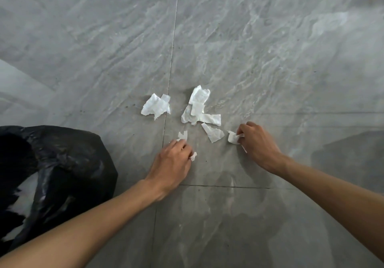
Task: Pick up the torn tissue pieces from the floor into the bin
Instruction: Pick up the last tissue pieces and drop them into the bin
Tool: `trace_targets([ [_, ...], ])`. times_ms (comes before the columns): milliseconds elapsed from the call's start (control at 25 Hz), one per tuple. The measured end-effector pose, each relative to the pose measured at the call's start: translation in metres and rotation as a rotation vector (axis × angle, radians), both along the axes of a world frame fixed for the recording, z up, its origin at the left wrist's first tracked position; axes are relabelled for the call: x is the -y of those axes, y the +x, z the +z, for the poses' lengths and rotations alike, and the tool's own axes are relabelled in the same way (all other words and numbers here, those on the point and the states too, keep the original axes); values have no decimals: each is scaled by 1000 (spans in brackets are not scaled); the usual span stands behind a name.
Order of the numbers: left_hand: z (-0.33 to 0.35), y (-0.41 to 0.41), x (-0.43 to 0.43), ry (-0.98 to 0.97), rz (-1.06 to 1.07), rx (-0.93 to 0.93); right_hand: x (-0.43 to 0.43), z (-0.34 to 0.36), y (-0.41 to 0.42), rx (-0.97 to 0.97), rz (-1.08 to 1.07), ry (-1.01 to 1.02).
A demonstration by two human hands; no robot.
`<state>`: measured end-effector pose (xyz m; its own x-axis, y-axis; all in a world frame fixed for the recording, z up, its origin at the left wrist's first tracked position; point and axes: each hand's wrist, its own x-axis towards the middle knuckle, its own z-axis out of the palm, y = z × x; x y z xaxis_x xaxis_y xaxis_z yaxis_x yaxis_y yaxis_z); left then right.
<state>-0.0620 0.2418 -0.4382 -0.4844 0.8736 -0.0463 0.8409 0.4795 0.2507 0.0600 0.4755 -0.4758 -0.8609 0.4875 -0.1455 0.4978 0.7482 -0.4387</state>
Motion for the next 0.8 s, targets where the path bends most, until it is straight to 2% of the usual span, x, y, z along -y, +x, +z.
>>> trace_targets([
  [80,5,0,3,99,-44,-89,0,-2,8,-25,8,50],
  [160,4,-6,5,70,11,-96,2,1,13,-65,26,111],
  [320,-11,-14,2,-124,142,89,14,21,-7,-202,256,133],
  [480,-18,-14,1,-75,118,218,32,20,-39,-105,449,148],
  [600,-9,-23,-1,-10,118,291,38,10,-44,-79,439,103],
  [800,9,-53,-24,110,249,328,38,15,-36,-139,301,-144],
])
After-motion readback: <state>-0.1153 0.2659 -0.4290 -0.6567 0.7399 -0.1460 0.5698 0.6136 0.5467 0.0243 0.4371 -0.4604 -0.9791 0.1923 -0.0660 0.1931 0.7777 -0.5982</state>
